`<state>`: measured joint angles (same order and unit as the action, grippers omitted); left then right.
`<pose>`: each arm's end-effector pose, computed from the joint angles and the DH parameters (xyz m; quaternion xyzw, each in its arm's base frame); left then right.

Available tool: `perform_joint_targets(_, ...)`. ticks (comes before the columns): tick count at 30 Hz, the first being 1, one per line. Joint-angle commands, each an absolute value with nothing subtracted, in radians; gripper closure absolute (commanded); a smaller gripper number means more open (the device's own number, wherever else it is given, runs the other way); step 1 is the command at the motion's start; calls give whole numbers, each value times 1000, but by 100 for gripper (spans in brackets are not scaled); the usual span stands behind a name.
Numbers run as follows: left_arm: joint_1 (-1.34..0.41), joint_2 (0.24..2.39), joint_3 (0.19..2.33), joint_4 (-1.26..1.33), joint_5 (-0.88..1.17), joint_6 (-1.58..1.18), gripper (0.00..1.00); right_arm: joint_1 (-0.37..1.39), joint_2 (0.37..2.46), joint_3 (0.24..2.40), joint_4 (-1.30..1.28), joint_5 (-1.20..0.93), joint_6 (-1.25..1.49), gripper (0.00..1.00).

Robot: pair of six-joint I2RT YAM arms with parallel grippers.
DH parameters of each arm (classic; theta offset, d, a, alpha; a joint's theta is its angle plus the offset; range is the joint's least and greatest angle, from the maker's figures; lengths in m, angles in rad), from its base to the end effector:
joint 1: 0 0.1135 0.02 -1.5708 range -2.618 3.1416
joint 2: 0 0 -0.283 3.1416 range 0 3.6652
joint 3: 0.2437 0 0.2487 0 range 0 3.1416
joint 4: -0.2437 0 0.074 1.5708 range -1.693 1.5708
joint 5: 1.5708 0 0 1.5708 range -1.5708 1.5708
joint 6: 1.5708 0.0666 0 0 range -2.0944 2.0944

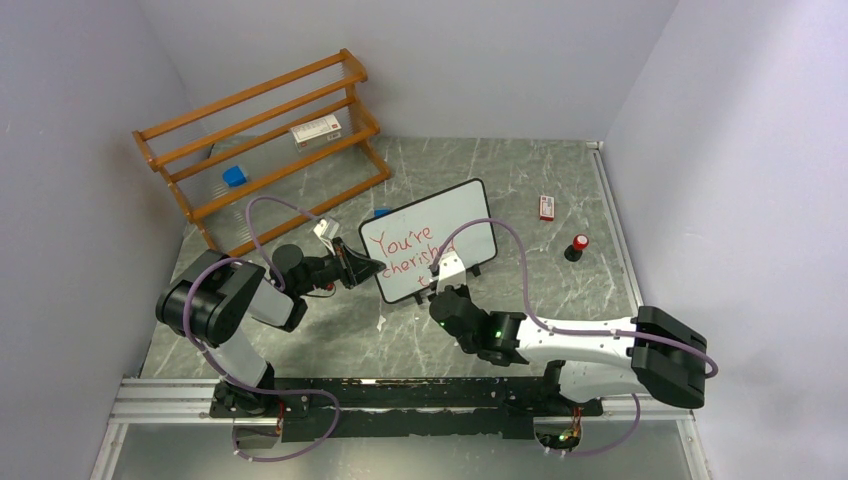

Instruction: Write a sentence on the whiteboard

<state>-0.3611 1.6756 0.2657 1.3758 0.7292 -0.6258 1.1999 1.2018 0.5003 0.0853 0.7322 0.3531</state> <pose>0.2379 -0.1373 0.1621 0.1570 0.6986 -0.5334 0.4504 0.1291 0.2092 0.1961 -0.1908 0.8237 0.0738 0.5288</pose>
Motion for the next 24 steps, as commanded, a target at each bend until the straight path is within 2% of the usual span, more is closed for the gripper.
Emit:
perform_joint_targets(1,-347,1699,266,1434,735,-637,95,1185,1204,485,126,758,347,100)
perform_joint_targets(24,-347,1716,273,1443,744,-645,95,1152,1252,491,200,707,303,100)
